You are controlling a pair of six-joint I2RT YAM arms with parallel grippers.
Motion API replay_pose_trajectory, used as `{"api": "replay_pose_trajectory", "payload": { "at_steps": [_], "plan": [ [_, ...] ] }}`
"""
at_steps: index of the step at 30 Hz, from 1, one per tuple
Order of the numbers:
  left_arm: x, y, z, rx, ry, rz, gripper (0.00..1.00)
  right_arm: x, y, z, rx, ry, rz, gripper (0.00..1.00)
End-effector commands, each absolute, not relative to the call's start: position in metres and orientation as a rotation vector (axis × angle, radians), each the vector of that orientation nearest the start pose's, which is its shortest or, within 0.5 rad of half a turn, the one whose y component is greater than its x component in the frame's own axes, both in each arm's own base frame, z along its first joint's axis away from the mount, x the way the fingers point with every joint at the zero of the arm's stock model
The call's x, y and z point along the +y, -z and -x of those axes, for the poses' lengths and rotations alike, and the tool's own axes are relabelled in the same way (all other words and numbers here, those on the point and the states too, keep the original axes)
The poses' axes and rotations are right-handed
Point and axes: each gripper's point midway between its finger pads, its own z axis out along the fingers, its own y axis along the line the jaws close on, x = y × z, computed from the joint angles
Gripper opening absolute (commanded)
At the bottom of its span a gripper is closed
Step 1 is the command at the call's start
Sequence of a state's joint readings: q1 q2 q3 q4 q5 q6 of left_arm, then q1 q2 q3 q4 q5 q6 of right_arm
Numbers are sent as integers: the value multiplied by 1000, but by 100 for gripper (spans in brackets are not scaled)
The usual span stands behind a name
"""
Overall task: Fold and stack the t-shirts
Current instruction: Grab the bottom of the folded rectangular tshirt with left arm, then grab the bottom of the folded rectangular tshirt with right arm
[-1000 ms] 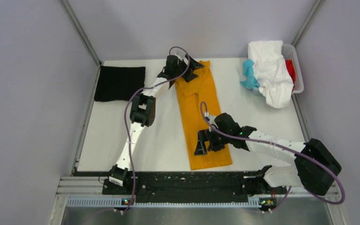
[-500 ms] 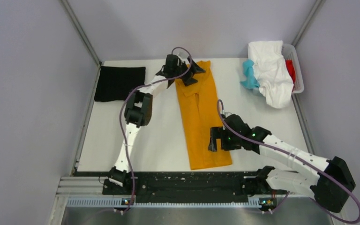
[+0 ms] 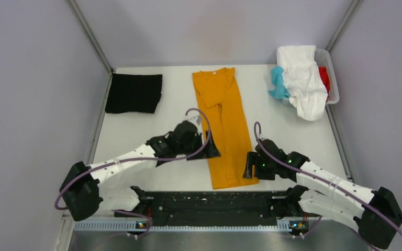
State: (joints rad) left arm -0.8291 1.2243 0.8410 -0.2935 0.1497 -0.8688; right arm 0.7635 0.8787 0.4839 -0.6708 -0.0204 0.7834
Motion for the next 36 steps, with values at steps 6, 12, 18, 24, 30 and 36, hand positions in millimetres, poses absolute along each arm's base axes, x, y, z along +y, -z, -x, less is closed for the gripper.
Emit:
{"api": "replay_pose_trajectory", "payload": {
  "at_steps": [6,12,18,24,30,36],
  "plan": [
    [-301,-57,-101,2803,837,-11,68,156,-27,-114,2785,-491,-82,57],
    [-312,-34,-87,2864,831,9,53,150,-15,-104,2810,-490,-89,49],
    [-317,-21,-87,2908,732,20,33,145,-17,-103,2802,-473,-81,49],
    [-304,-8,-85,2940,626,93,2,142,-31,-111,2765,-436,-82,49],
    [-295,-11,-81,2929,621,137,0,138,-35,-112,2746,-425,-126,49],
    [-296,-14,-80,2934,612,121,0,133,-29,-113,2756,-380,-137,48]
  ]
}}
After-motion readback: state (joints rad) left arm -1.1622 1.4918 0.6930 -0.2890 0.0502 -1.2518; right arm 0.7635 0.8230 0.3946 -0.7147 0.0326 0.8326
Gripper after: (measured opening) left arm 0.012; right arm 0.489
